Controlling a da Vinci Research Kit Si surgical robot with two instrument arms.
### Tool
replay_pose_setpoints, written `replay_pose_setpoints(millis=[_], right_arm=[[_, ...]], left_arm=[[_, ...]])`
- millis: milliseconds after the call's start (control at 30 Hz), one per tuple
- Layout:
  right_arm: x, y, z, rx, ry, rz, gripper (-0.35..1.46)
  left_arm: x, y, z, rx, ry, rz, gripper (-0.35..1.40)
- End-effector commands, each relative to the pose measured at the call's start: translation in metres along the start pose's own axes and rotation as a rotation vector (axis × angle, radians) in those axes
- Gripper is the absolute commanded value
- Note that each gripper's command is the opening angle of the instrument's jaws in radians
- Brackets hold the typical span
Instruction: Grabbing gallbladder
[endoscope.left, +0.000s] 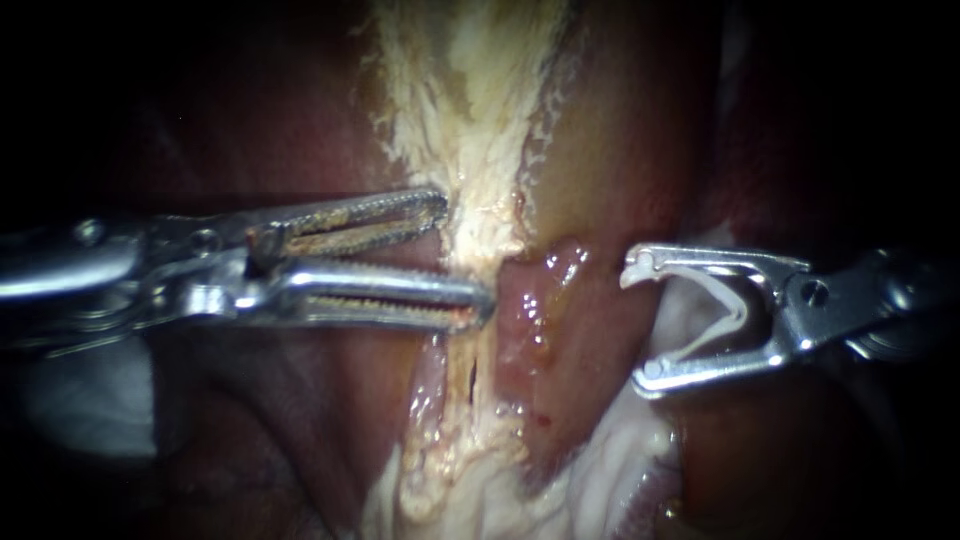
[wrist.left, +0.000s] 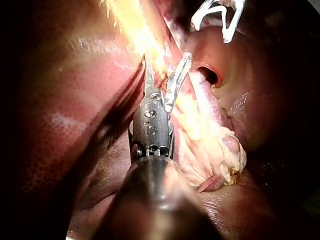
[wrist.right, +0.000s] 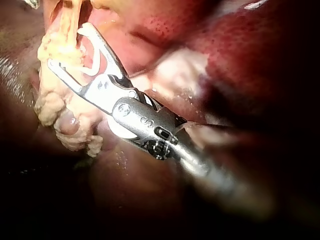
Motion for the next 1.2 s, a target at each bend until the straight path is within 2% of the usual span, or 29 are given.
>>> replay_pose_setpoints(millis=[33, 233, 367, 433, 533, 567, 767, 1200], right_arm=[[0.0, 0.0, 0.0, 0.0, 0.0, 0.0, 0.59], [0.0, 0.0, 0.0, 0.0, 0.0, 0.0, 0.59], [0.0, 0.0, 0.0, 0.0, 0.0, 0.0, 0.59], [0.0, 0.0, 0.0, 0.0, 0.0, 0.0, 0.59], [0.0, 0.0, -0.0001, 0.001, 0.0, 0.0, 0.59], [0.0, -0.0001, -0.0001, 0.001, 0.0, 0.0, 0.59], [0.0, -0.0001, -0.0001, 0.001, 0.0, 0.0, 0.59], [0.0, -0.0001, 0.0, 0.001, 0.0, 0.0, 0.59]], left_arm=[[0.0001, 0.0003, 0.0, -0.016, 0.001, -0.001, 0.46], [0.0001, 0.0012, 0.0003, -0.093, 0.012, 0.007, 0.46], [0.0, 0.0015, 0.001, -0.111, 0.023, 0.0, 0.31], [0.0, 0.0018, 0.0013, -0.119, 0.028, -0.003, 0.14], [0.0, 0.0023, 0.0018, -0.126, 0.048, -0.005, -0.27], [0.0, 0.0024, 0.0019, -0.13, 0.056, -0.006, -0.35], [0.0002, 0.0027, 0.0018, -0.147, 0.102, -0.077, -0.35], [0.0003, 0.0026, 0.0013, -0.147, 0.111, -0.078, -0.35]])
